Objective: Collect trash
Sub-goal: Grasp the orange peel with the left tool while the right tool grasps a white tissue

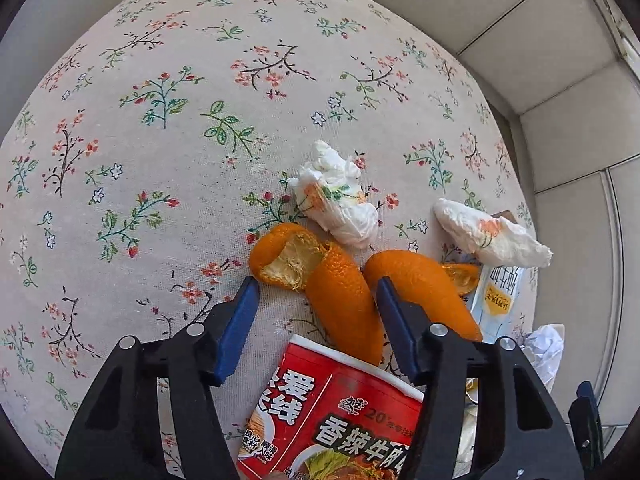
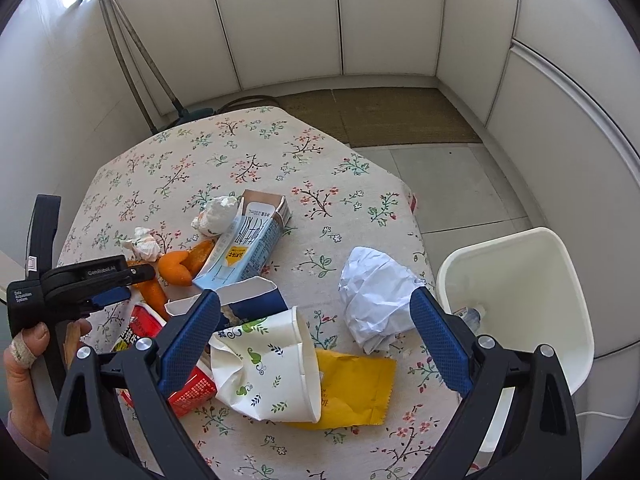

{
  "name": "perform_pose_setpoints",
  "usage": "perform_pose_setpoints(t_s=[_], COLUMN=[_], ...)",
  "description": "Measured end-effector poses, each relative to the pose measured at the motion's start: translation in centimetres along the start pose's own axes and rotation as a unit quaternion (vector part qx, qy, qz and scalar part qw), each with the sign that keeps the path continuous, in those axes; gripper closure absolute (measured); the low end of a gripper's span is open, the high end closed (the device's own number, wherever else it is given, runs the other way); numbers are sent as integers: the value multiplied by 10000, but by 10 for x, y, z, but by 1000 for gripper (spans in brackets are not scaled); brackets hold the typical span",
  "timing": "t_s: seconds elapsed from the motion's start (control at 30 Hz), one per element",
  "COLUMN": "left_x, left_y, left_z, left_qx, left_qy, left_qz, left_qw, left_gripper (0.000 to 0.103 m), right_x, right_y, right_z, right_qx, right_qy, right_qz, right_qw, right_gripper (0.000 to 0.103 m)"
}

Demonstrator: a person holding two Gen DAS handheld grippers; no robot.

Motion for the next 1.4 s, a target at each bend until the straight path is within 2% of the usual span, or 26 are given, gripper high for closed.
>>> perform_pose_setpoints(t_s=[0.2,0.37,0.47,0.63,0.83,0.9,0.97,1.2,1.33,1.4], left_x=[-2,-2,-2,-2,5,8,10,17,17,18], left_y=[6,5,-1,-16,-14,-15,-17,-32,-40,-43], left_z=[4,-1,-17,-63,-122,-132,-134,-124,-122,-122], left_qx=[243,-84,-31,-500,-996,-1048,-1074,-1104,-1082,-1071], left_qy=[239,140,391,565,1037,1143,1149,917,875,875], left_qz=[352,257,272,-34,-47,-39,-58,-251,-307,-329], left_qw=[9988,9995,9989,9971,9896,9879,9875,9893,9898,9898], left_gripper=[49,84,87,88,88,88,88,88,88,88], right_x=[1,5,7,17,52,60,65,73,71,70], right_y=[-3,-15,-23,-27,-37,-44,-51,-67,-73,-75], right_z=[1,2,4,14,34,46,60,89,101,105], right_qx=[41,75,148,680,1062,1214,1313,1395,1495,1553], right_qy=[2,68,81,-8,116,13,-106,-254,-304,-313], right_qz=[-71,-260,-424,-219,1,142,257,442,474,510], right_qw=[10000,9996,9990,9974,9943,9925,9910,9889,9872,9861], right_gripper=[10,10,10,10,10,14,22,35,55,59])
Point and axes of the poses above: each gripper's, at about its wrist camera, not at the fingertips, and z roughly the way its jaws point, y to its right, x to its top, the point moved 7 cm from there along z, roughly the way its jaws point, and after that the axes turned 11 degrees about -z, right-handed, at the moved point
